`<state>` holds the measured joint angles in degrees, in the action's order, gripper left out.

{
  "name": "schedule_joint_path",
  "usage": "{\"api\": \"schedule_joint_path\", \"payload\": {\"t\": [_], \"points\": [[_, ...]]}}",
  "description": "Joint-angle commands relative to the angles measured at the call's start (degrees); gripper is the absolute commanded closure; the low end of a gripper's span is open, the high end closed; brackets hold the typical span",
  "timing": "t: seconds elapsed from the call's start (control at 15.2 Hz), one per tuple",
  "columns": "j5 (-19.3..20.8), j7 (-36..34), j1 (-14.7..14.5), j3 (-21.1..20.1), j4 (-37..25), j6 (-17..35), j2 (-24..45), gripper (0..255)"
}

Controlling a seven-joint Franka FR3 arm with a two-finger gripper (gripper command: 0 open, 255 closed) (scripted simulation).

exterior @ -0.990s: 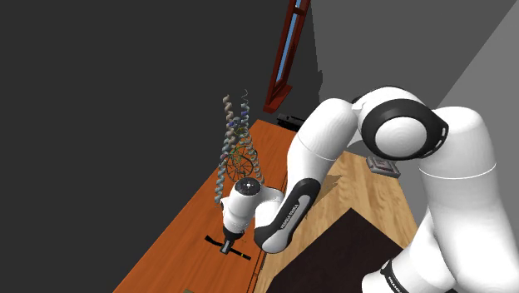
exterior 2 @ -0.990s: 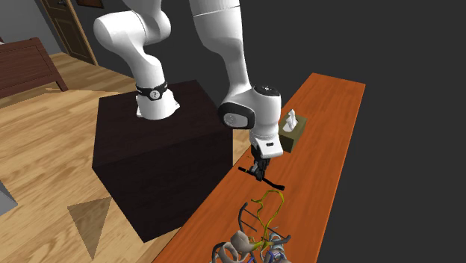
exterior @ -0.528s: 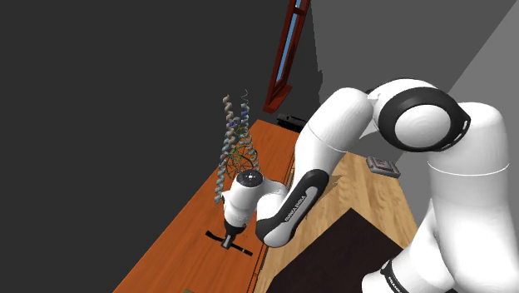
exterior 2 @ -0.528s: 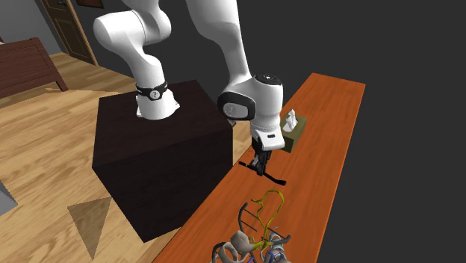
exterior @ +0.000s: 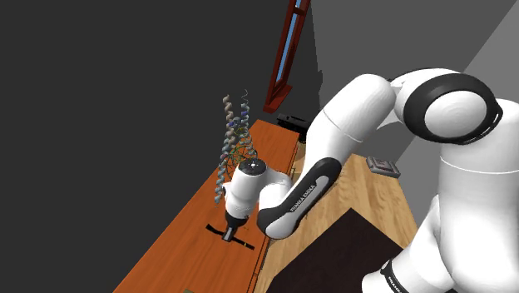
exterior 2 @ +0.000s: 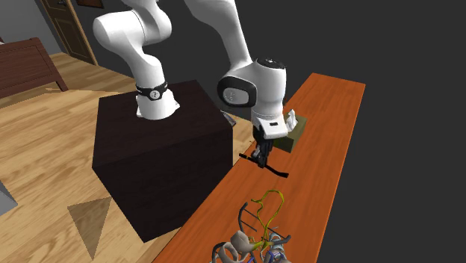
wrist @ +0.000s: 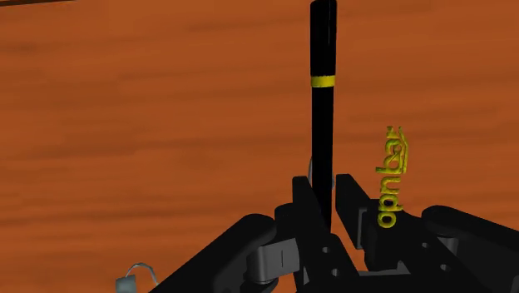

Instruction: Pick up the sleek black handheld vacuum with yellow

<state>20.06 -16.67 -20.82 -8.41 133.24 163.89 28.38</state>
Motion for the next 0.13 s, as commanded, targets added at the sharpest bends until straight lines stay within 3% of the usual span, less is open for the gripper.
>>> {"api": "schedule_joint_path", "payload": {"t": [0.0, 0.07], "points": [[-0.4, 0.5, 0.5, -0.5, 0.5, -0.6, -1.1, 255], [-0.4, 0.5, 0.5, -0.5, 0.5, -0.6, -1.1, 255]]}}
